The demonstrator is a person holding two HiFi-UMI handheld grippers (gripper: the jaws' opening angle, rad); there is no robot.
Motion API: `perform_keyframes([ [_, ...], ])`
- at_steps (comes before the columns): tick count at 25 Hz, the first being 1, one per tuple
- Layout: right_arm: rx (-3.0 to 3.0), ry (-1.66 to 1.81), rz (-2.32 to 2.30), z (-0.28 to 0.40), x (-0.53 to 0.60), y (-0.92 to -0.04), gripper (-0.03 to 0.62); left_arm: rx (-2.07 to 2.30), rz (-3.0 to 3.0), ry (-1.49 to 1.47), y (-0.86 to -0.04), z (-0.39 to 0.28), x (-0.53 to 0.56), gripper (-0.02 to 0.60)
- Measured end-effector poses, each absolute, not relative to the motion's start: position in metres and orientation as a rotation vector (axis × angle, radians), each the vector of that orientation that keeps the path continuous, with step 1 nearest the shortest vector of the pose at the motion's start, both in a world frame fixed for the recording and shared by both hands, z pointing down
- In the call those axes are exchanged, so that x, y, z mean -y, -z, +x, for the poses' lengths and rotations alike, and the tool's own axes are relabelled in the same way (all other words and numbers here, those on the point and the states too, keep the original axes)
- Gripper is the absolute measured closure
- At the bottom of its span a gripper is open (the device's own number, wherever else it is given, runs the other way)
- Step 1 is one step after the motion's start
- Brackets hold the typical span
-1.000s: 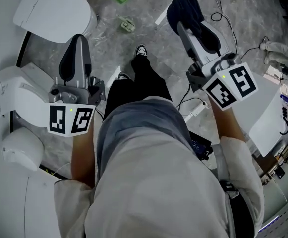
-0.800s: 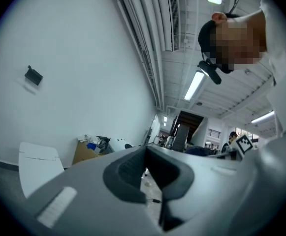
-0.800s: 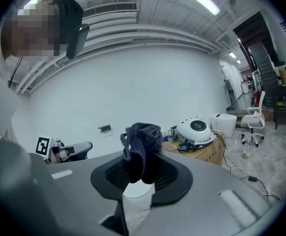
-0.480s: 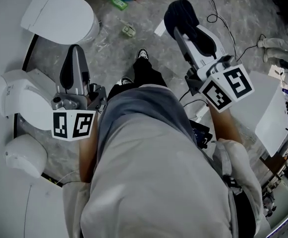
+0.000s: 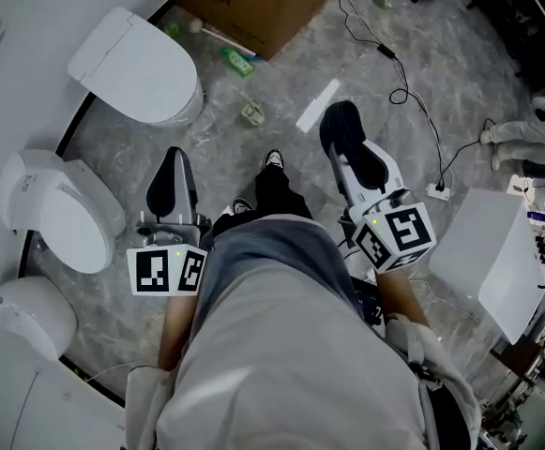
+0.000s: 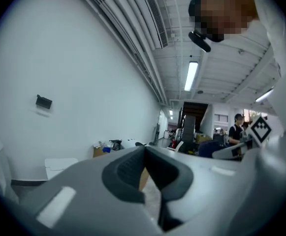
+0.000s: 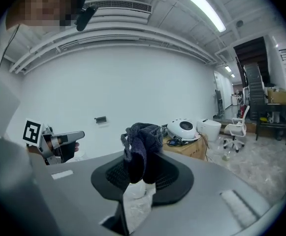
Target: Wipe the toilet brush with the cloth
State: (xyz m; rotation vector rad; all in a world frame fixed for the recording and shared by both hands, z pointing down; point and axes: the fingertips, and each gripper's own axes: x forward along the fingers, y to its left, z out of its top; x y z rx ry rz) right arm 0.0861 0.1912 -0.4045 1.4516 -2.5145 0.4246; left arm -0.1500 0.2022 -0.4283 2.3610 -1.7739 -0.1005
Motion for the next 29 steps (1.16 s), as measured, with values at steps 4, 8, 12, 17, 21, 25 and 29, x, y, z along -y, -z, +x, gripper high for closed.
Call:
perform_keyframes([
  [4,2.491,-0.384,1.459,0.088,-0.207,0.406,0.525,1.787,2.368,0.013,0.429,-0.143,-0.214,0.581],
  [8,2.486,-0.374,1.453,0.089,-0.216,0.406,0.525,1.775,2.35,-0.018,0.426,-0.137,-0.224,0.581],
  [12,2.481,-0.37,1.46,0.099,-0.216,0.405,0.526,1.778,2.347,-0.034,0.426,-0.131,-0.226,0.581],
  [17,2.472,-0.386,1.438,0.1,-0.217,0.398,0.526,1.814,2.305,-0.069,0.418,-0.132,-0.221,0.581],
  [21,2.461,-0.385,1.429,0.104,-0.212,0.392,0.526,1.844,2.25,-0.067,0.408,-0.131,-0.22,0.581],
  [25,2.445,-0.393,1.418,0.105,-0.21,0.385,0.526,1.842,2.219,-0.068,0.402,-0.125,-0.221,0.581],
  [29,2.428,-0.39,1.418,0.109,-0.214,0.38,0.526,1.807,2.218,-0.094,0.389,-0.117,-0.227,0.581],
])
